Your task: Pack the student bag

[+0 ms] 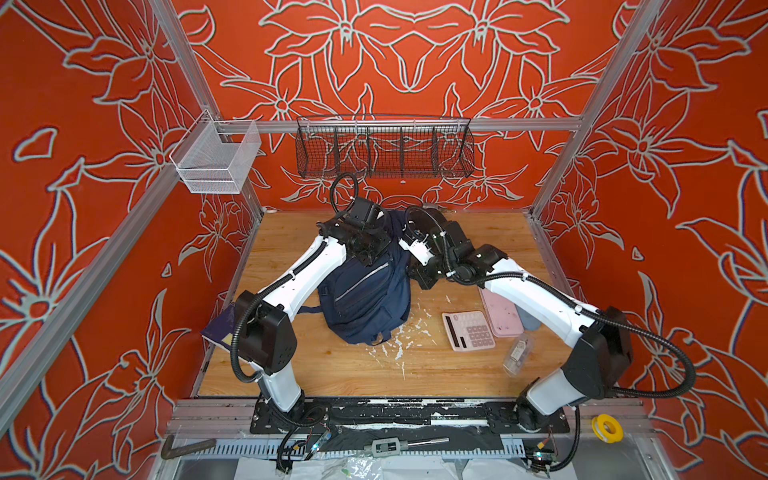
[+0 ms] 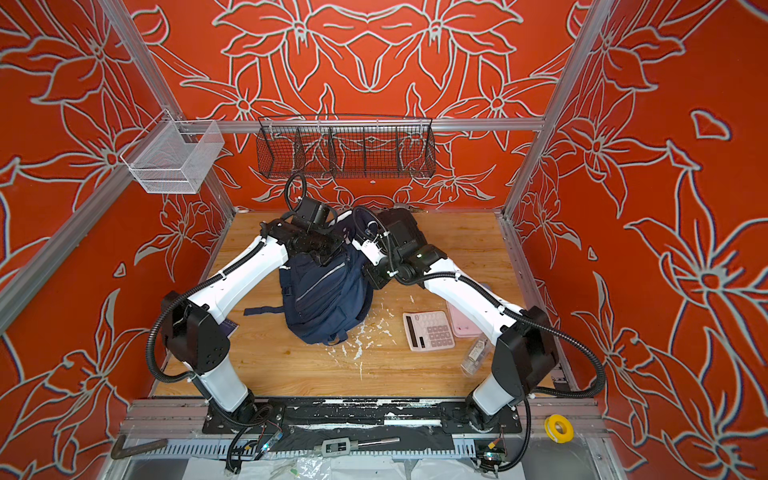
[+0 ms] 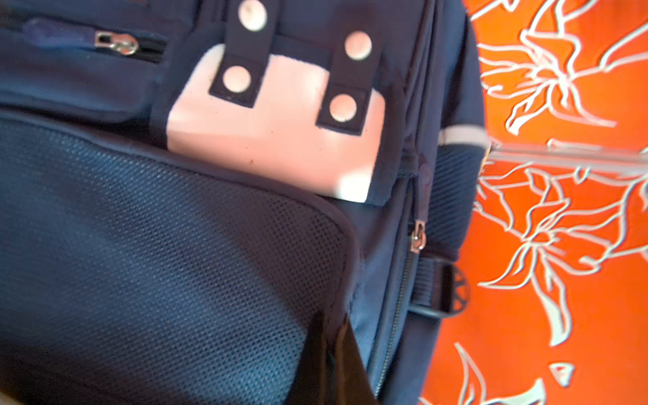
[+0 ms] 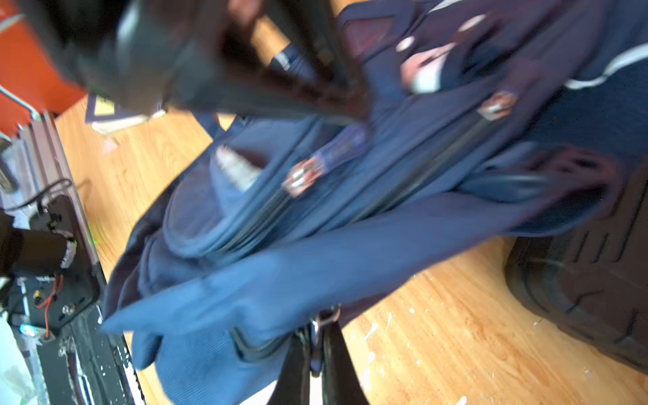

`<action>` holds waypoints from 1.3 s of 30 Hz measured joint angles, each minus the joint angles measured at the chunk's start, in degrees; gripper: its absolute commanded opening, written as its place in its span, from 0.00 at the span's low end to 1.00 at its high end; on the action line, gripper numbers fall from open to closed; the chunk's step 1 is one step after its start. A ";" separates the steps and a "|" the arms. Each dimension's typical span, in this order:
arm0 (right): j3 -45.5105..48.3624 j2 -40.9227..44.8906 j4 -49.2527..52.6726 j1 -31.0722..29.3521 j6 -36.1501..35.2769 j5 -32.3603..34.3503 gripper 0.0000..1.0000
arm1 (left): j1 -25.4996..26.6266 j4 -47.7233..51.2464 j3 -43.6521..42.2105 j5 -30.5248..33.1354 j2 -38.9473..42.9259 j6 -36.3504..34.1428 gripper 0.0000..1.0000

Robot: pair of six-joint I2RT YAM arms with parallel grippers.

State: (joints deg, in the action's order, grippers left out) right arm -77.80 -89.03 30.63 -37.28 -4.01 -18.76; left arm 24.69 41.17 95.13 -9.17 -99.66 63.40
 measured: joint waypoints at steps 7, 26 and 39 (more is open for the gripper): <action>1.07 2.47 0.90 -4.26 0.42 5.29 0.00 | -0.07 -2.67 0.00 4.42 0.00 5.79 0.00; 8.33 4.22 -5.99 -13.79 10.82 9.38 0.00 | 0.11 -2.67 2.78 11.32 -1.79 9.99 0.00; 17.53 4.76 -20.83 -15.65 8.63 11.02 0.00 | -0.35 -0.63 6.45 10.45 -4.92 6.78 0.08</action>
State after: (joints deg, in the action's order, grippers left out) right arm -60.27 -84.27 9.80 -52.93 4.62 -7.75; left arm 24.34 40.53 101.58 1.28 -104.57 70.17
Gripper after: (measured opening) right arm 0.078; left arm 0.057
